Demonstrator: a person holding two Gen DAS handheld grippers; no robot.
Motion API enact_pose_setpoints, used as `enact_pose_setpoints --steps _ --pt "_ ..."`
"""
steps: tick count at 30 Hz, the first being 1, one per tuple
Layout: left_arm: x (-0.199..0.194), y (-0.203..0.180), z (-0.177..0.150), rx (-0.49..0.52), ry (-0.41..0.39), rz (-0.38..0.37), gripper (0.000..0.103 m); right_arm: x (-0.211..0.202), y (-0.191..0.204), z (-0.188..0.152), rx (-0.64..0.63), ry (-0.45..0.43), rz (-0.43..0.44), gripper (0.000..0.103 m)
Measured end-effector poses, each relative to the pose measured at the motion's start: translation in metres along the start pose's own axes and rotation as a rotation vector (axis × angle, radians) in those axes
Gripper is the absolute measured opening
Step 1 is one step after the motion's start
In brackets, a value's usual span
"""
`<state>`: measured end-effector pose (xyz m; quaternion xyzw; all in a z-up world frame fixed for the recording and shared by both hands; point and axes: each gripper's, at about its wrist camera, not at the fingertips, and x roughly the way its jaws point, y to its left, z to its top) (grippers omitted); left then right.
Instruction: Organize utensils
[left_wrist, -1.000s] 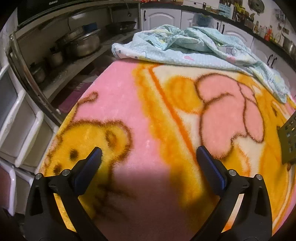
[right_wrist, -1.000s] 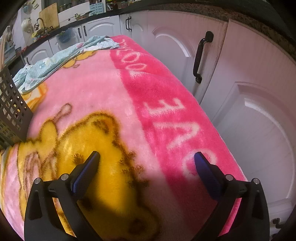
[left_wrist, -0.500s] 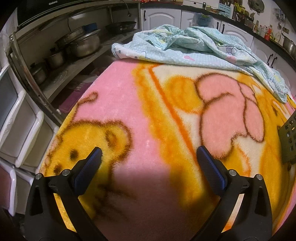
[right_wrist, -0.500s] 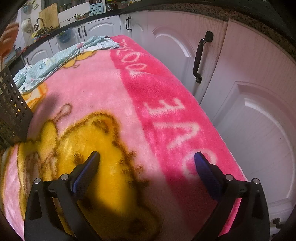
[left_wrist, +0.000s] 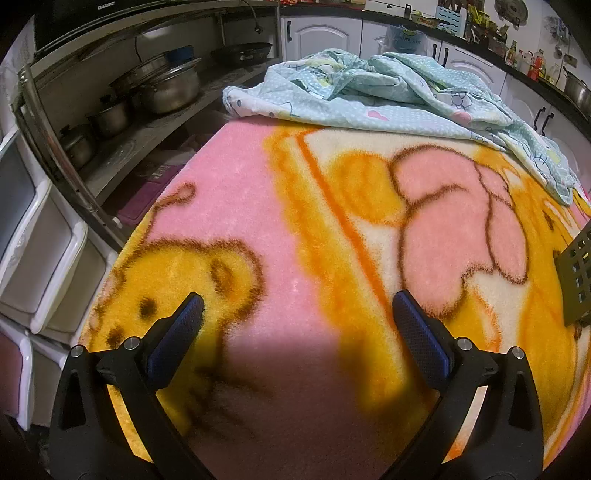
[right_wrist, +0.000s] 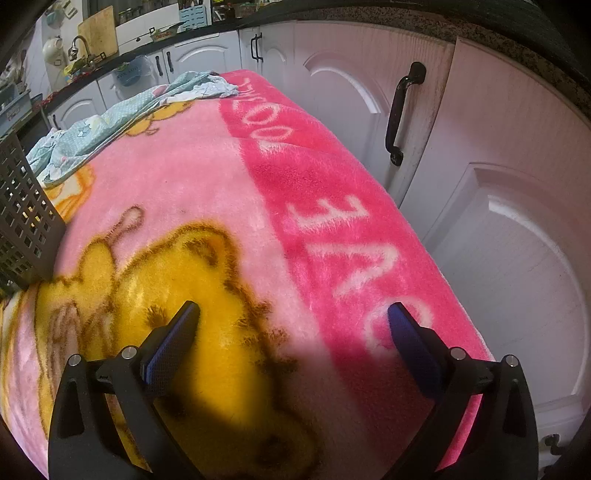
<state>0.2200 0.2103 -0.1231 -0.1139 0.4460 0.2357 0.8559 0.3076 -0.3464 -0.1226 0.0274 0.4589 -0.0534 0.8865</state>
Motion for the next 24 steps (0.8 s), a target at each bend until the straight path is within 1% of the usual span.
enact_pose_setpoints --steps 24 --pt "0.0005 0.0017 0.0001 0.000 0.000 -0.001 0.093 0.0000 0.0001 0.0001 0.000 0.000 0.000 0.098"
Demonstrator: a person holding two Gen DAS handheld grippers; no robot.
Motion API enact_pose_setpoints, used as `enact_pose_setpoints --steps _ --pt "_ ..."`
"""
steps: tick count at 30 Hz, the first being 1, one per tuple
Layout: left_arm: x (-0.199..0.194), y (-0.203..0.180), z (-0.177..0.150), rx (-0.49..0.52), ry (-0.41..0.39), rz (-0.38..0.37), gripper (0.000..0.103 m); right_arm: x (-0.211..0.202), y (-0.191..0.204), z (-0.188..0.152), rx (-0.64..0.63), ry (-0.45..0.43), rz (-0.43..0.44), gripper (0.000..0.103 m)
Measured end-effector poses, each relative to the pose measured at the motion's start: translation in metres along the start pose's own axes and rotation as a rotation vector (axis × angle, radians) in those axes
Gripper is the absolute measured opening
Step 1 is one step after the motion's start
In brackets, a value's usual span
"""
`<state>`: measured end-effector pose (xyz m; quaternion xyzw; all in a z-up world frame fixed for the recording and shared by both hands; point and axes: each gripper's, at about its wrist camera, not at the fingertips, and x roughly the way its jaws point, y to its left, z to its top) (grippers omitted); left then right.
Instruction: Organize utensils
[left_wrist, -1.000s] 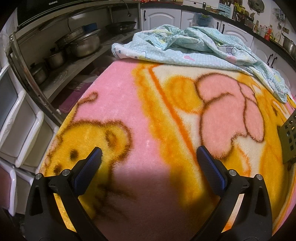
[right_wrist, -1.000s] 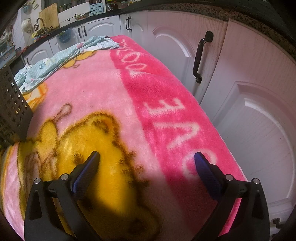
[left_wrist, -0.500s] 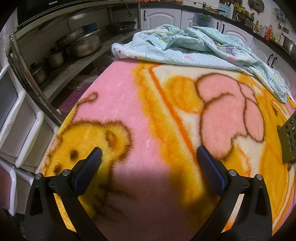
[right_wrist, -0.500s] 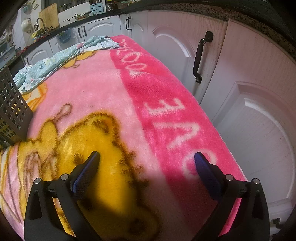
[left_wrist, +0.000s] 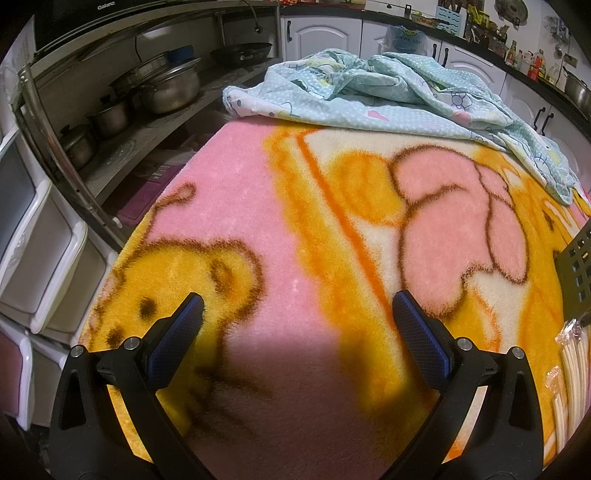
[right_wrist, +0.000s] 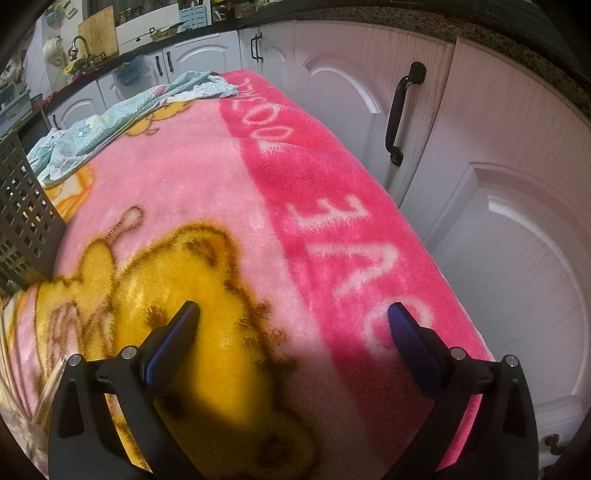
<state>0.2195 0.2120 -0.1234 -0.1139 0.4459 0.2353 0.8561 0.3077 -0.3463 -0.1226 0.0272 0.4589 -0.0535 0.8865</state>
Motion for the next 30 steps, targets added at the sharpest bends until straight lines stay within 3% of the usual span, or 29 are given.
enact_pose_setpoints --steps 30 --pt "0.0004 -0.0010 0.0010 0.000 0.000 -0.001 0.093 -0.0003 0.0003 -0.0003 0.002 -0.001 0.000 0.098"
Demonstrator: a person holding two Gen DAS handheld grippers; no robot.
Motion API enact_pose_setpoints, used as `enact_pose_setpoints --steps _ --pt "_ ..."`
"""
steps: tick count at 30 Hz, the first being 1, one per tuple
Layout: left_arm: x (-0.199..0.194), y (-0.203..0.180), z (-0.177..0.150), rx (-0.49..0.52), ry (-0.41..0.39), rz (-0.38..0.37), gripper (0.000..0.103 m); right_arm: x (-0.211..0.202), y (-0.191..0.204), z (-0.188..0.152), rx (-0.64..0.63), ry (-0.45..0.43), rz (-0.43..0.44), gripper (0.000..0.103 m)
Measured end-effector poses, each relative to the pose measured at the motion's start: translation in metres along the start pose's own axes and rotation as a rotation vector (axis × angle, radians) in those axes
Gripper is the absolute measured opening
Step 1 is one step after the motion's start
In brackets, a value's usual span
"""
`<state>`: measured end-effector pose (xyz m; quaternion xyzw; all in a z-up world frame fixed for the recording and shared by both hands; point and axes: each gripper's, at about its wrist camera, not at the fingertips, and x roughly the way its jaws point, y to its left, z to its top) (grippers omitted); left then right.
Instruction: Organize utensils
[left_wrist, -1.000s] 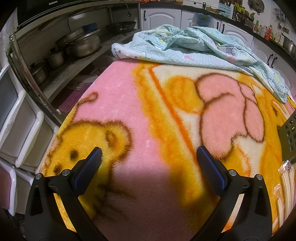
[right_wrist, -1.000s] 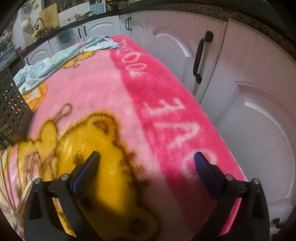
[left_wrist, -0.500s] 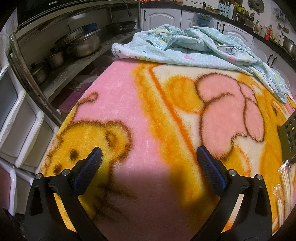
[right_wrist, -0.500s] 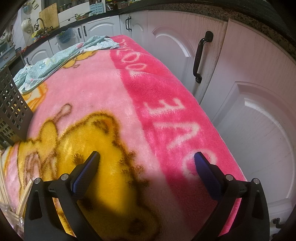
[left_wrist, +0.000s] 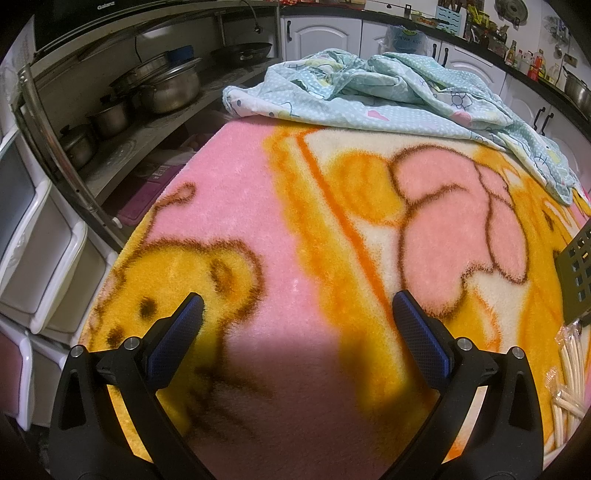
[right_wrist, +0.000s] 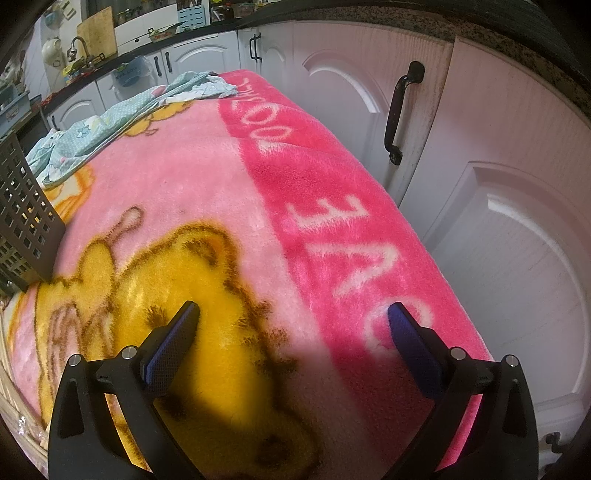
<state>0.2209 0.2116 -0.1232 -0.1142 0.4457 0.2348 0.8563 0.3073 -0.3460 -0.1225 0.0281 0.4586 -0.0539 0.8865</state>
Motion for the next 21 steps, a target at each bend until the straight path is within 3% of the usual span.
enact_pose_setpoints --steps 21 --pt "0.0003 0.0019 -0.0003 0.000 0.000 0.000 0.093 -0.0001 0.0001 -0.0002 0.000 0.000 0.000 0.098"
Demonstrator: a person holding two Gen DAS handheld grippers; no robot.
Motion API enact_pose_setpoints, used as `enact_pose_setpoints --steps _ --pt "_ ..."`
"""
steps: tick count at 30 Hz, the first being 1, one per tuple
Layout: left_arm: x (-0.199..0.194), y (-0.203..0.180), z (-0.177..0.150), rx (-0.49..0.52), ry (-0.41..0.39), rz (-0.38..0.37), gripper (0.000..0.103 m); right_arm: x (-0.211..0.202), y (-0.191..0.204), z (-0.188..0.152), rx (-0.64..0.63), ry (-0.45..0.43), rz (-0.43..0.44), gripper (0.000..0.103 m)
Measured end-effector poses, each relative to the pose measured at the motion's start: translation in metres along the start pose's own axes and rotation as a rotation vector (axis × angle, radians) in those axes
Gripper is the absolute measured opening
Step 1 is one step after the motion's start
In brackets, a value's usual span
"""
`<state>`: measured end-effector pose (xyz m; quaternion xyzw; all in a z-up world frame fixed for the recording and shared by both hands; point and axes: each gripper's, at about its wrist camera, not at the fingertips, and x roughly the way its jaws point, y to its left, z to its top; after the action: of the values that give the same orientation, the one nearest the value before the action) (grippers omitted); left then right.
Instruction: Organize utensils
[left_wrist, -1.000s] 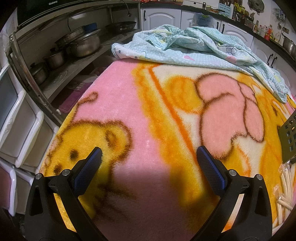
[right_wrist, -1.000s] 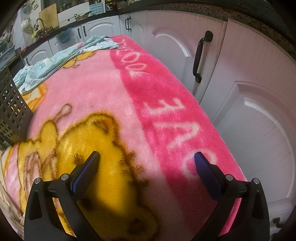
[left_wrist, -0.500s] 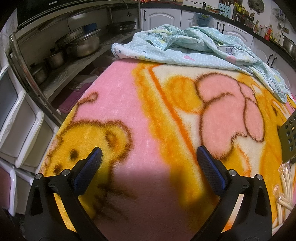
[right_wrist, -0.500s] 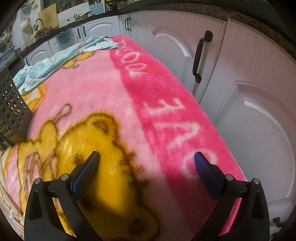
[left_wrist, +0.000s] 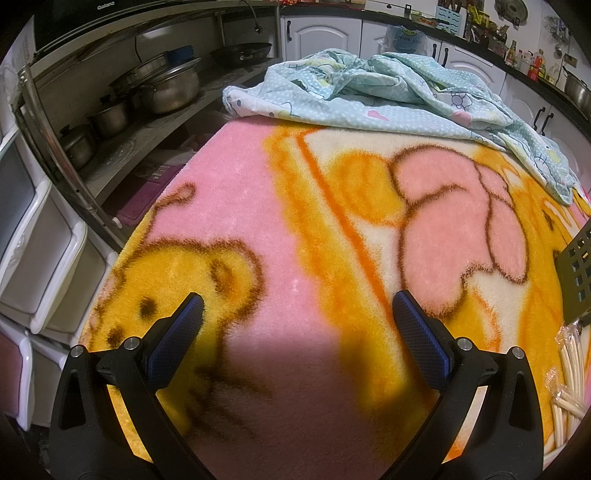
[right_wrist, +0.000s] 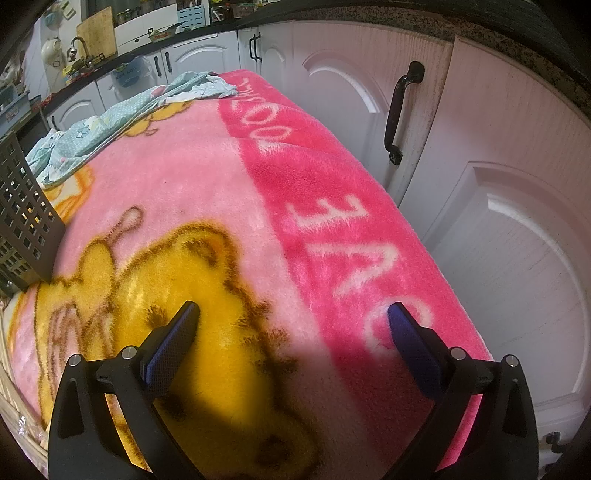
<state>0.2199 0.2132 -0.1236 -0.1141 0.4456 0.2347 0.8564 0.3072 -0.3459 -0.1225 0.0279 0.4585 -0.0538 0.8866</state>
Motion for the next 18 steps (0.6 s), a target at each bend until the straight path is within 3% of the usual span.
enact_pose_setpoints --steps 18 --pt "-0.0007 -0.0030 -0.0005 0.000 0.000 0.000 0.093 -0.0002 0.0001 -0.0002 0.000 0.000 0.000 0.098"
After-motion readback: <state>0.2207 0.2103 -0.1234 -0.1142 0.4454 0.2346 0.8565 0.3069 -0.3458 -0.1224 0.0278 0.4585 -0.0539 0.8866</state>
